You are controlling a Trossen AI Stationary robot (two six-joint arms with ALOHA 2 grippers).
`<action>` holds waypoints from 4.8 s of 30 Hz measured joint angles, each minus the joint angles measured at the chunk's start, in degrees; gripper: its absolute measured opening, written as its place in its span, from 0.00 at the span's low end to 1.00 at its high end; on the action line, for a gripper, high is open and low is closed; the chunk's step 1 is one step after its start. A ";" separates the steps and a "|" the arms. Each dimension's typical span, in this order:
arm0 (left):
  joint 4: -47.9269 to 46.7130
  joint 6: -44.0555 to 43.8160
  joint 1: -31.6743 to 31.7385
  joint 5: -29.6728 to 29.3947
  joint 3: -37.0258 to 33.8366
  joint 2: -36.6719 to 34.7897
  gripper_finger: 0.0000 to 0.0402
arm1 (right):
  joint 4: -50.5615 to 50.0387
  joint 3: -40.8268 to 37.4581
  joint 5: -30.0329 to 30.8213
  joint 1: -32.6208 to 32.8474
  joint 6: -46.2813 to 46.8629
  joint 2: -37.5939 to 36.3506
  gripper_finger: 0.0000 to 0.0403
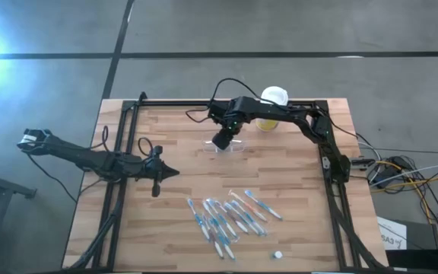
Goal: Pick & Place toothbrushing station
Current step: Put the top blue mouthwash into the transparent organizer, then put the blue mouthwash into the transparent organizer
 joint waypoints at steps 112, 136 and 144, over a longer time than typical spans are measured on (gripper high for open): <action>9.32 2.28 0.01 0.03 -3.69 -0.07 0.02 | 73.33 -94.14 18.05 51.34 -10.84 -99.19 0.02; 9.10 2.58 0.01 0.01 -3.72 -0.04 0.02 | 58.49 -79.10 15.35 51.41 -2.73 -86.62 0.02; 8.92 2.56 0.02 0.01 -3.72 -0.04 0.02 | 25.12 -50.56 19.42 51.71 5.35 -63.76 0.02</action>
